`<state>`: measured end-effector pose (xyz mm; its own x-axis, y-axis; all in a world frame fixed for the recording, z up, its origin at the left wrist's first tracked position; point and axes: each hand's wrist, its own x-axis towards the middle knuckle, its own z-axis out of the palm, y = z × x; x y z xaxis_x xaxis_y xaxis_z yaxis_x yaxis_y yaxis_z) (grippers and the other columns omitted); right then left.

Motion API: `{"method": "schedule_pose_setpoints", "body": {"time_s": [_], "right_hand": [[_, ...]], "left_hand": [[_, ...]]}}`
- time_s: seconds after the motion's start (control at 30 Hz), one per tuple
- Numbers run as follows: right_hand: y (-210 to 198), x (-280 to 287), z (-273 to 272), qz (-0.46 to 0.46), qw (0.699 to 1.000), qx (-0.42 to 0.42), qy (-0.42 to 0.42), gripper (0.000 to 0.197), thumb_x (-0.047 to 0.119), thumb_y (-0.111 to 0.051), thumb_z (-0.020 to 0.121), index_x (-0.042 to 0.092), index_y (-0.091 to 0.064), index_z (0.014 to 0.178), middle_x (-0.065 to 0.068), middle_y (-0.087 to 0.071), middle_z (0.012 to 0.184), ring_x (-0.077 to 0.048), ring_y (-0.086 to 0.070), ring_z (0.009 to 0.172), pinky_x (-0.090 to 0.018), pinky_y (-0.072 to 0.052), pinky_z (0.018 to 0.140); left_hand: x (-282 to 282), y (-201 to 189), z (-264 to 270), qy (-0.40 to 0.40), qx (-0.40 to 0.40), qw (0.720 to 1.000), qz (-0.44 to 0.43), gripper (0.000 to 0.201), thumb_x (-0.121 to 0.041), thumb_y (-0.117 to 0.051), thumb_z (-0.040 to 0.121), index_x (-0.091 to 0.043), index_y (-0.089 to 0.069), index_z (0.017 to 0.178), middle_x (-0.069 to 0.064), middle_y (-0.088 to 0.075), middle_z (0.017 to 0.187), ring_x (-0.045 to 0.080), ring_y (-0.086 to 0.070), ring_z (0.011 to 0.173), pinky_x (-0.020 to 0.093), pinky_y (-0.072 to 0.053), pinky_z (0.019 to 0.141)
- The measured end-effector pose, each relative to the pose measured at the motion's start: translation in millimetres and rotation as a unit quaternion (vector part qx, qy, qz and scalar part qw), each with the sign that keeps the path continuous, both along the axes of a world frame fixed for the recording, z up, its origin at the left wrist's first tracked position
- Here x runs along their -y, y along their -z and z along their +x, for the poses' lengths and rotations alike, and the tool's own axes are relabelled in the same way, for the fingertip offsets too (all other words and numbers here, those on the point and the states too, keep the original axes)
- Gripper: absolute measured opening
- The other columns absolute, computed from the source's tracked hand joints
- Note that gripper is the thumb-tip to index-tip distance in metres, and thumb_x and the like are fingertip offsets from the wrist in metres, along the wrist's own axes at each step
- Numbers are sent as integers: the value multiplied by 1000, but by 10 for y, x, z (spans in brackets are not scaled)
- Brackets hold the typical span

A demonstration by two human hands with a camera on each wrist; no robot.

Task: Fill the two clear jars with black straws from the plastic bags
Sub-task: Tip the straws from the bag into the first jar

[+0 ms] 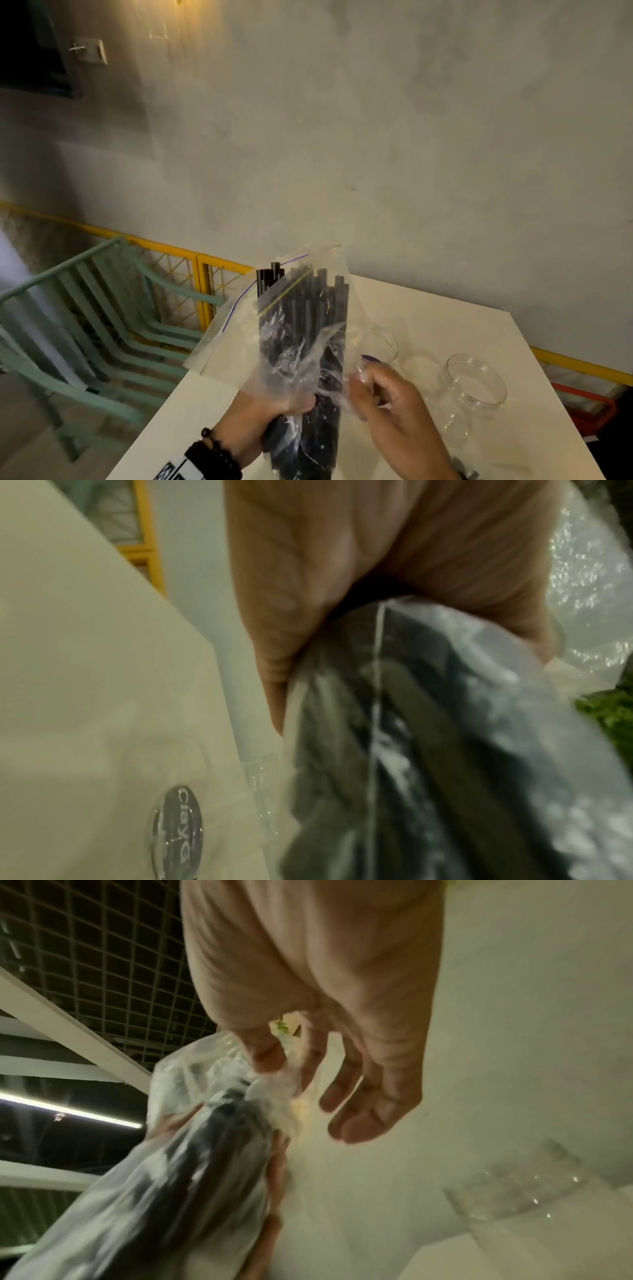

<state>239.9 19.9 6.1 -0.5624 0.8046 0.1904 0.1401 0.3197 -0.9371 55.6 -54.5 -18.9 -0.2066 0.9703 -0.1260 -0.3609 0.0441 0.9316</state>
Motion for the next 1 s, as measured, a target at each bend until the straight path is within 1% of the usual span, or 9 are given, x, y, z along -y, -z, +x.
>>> {"method": "schedule_pose_setpoints", "body": {"time_s": [0.13, 0.3, 0.43, 0.53, 0.6, 0.7, 0.77, 0.9, 1.0], "right_hand": [[-309, -121, 50, 36, 990, -114, 79, 27, 39, -67, 89, 37, -62, 116, 18, -69, 107, -4, -70, 91, -12, -52, 75], [1, 28, -57, 217, 973, 8, 76, 7, 24, -71, 87, 31, -71, 87, 16, -70, 84, -7, -67, 66, -27, -58, 60], [190, 78, 126, 333, 928, 167, 10, 18, 37, -60, 82, 36, -71, 97, 17, -60, 119, 5, -59, 93, -8, -46, 86], [-21, 41, 231, 297, 908, 289, -60, 30, 53, -47, 83, 43, -68, 103, 28, -43, 136, 5, -51, 116, -16, -44, 96], [-198, -35, 385, 249, 910, 327, -58, 18, 56, -48, 81, 50, -61, 91, 36, -44, 119, 9, -53, 107, -24, -49, 92], [-510, -193, 552, 258, 920, 283, 86, 16, 32, -62, 83, 45, -54, 86, 20, -54, 100, 1, -61, 89, -32, -54, 79], [-646, -289, 572, 283, 931, 176, 150, 39, 12, -63, 85, 44, -56, 105, 24, -55, 112, 3, -59, 101, -28, -53, 83], [-812, -325, 408, 295, 948, 105, 63, 58, 7, -55, 87, 32, -50, 139, 27, -47, 138, 9, -42, 130, -8, -34, 104], [-672, -278, 348, 259, 955, 136, 40, 29, 15, -60, 93, 32, -67, 115, 22, -63, 116, 3, -59, 111, -23, -50, 92]], "left_hand": [[45, -122, 15, 34, -13, 998, 43, 82, -35, -101, 6, -10, -78, 81, 2, -79, 77, 11, -75, 72, 17, -58, 59], [39, -90, -64, 36, -54, 998, 0, 81, -24, -98, 47, 1, -62, 115, 5, -75, 95, 16, -71, 89, 29, -58, 81], [118, -42, -112, 28, -71, 997, -1, 106, -52, -96, 14, -12, -62, 106, -6, -79, 83, 5, -76, 80, 21, -60, 67], [86, 60, -130, 31, -83, 996, 12, 104, -56, -95, 12, -17, -67, 103, -8, -80, 88, 5, -75, 81, 27, -62, 75], [51, 32, -96, 36, -93, 995, 29, 80, -56, -97, 13, -26, -81, 87, 0, -80, 94, 7, -76, 84, 34, -61, 85], [72, -136, -38, 27, -125, 990, 58, 56, -47, -97, 9, -40, -80, 63, -11, -80, 79, -2, -74, 79, 13, -57, 71], [61, -164, -17, 36, -149, 986, 64, 55, -37, -97, 25, -33, -82, 78, -12, -80, 90, 2, -74, 90, 13, -56, 74], [29, 7, -50, 28, -165, 986, 22, 62, -20, -88, 54, -17, -62, 110, -21, -76, 98, -1, -71, 97, 14, -55, 79], [27, 58, -79, 37, -177, 983, 17, 68, -24, -92, 56, -18, -59, 115, -15, -76, 105, 8, -70, 107, 22, -56, 86]]}}
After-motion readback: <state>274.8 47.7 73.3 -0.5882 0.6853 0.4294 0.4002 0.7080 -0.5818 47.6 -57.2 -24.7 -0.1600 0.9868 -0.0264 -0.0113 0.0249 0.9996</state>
